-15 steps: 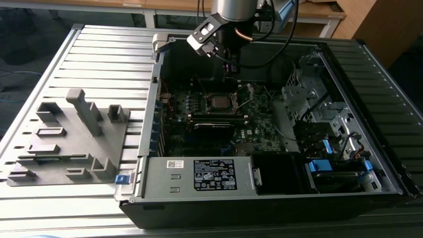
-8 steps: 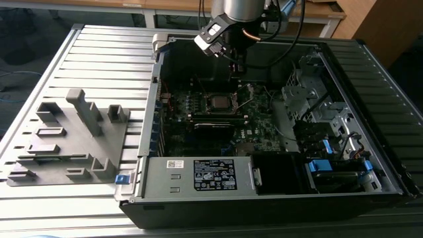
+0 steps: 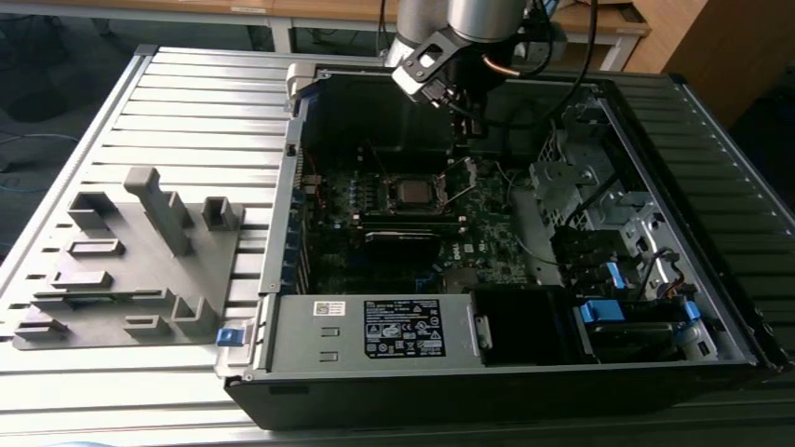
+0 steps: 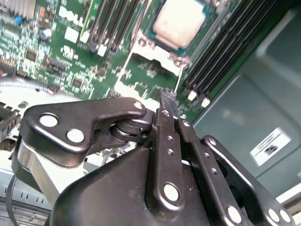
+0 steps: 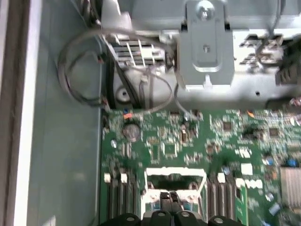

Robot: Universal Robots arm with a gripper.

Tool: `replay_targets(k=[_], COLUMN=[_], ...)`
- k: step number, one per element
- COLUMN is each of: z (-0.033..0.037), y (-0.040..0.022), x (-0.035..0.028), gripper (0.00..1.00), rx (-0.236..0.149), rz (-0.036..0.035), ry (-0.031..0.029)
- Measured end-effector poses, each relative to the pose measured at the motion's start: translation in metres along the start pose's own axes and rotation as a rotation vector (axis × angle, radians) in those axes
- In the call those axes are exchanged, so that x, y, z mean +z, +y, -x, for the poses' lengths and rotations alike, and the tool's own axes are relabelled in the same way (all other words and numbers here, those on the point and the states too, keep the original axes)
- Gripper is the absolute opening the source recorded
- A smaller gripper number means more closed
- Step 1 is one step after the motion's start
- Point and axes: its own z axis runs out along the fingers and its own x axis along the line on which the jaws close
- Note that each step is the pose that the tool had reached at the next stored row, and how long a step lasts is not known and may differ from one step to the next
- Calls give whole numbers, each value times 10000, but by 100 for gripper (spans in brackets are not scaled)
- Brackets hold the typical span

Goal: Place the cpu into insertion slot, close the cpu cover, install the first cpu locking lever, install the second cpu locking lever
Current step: 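Close the cpu cover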

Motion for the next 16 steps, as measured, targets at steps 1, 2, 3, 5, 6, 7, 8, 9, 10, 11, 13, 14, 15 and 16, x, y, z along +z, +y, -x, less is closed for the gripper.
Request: replay_targets(k=[1,2,3,5,6,7,8,9,10,11,13,14,15,16], z=[-2,-4,-5,-9,-10,-10,-10,-11,-11,-11,-12,-12,-12,-10], y=[30,60,90,145,167,184,200,215,228,236,238,238,238,239], x=[3,5,7,12,14,16,18,20,22,22,23,23,23,22], gripper=[11,11,11,11,11,11,11,11,11,11,11,11,11,11], rx=[2,2,2,5,7,11,15,19,23,26,28,28,27,28], rz=[0,0,-1,-1,0,-1,0,-1,0,-1,-1,-1,-1,-3], ry=[0,0,-2,-2,-2,-3,-2,-2,7,31,39,40,40,76])
